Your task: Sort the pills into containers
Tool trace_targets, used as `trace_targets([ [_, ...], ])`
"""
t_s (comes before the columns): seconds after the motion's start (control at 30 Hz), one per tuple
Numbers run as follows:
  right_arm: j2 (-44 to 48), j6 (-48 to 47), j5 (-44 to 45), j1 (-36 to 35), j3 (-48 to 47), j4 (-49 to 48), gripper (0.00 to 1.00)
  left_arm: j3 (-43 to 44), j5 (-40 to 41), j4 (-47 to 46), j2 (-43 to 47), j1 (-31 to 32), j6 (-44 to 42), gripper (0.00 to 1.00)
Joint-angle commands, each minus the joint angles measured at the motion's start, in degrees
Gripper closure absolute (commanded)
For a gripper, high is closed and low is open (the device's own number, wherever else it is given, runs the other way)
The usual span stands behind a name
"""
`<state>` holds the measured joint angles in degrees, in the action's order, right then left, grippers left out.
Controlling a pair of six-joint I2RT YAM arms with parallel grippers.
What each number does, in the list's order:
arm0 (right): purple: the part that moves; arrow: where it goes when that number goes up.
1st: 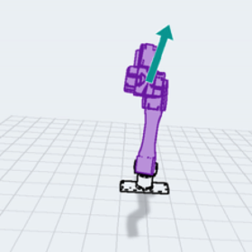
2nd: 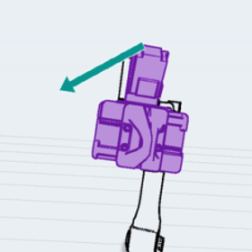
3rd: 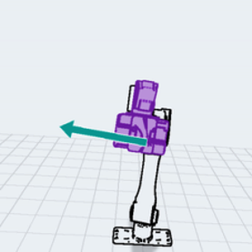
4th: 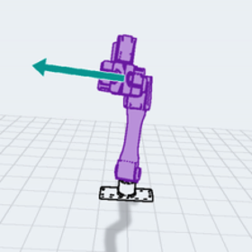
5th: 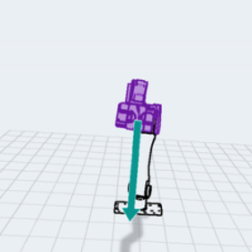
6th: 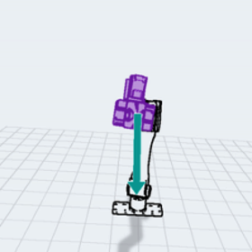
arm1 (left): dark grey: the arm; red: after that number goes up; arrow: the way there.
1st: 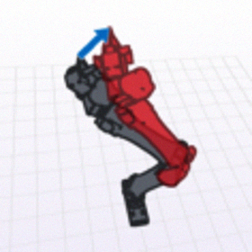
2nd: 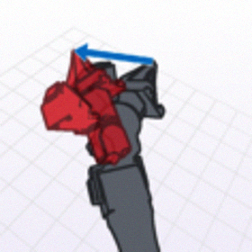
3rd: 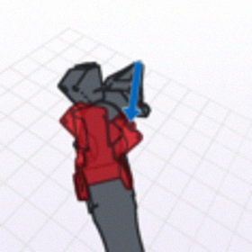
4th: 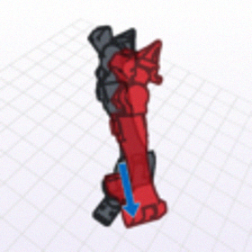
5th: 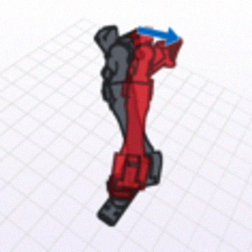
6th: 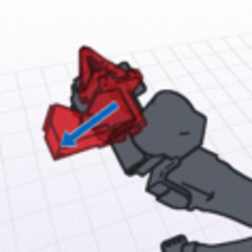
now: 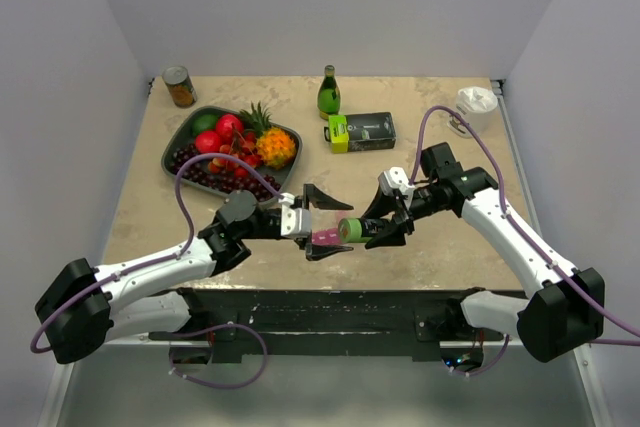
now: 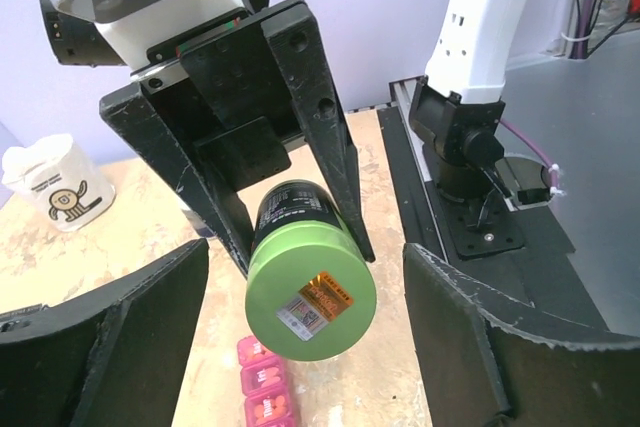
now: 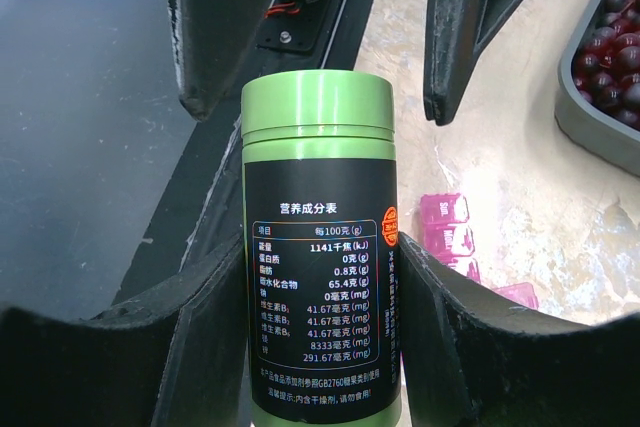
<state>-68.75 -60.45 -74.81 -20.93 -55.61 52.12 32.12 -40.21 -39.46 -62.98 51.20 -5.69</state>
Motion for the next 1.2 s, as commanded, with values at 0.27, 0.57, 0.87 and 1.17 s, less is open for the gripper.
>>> trace_targets([
  [0.27,0.46,1.74,-4.30,0.36,-1.87,-2.20,1.00,1.02,3.03,2.90,0.49,0.74,-6.00,0.22],
  [0.57,0.46,2.79,-3.68,0.36,-1.52,-2.90,1.00,2.77,2.41,2.47,-1.27,0.83,-3.36,0.54],
  [0.87,1.51,6.66,0.53,0.45,-0.63,-6.77,0.57,5.06,6.01,3.95,-1.71,0.83,7.34,1.00],
  [1.17,2.22,9.11,5.01,0.19,-1.34,-7.73,0.13,8.22,14.98,12.56,-2.06,0.92,15.27,1.00],
])
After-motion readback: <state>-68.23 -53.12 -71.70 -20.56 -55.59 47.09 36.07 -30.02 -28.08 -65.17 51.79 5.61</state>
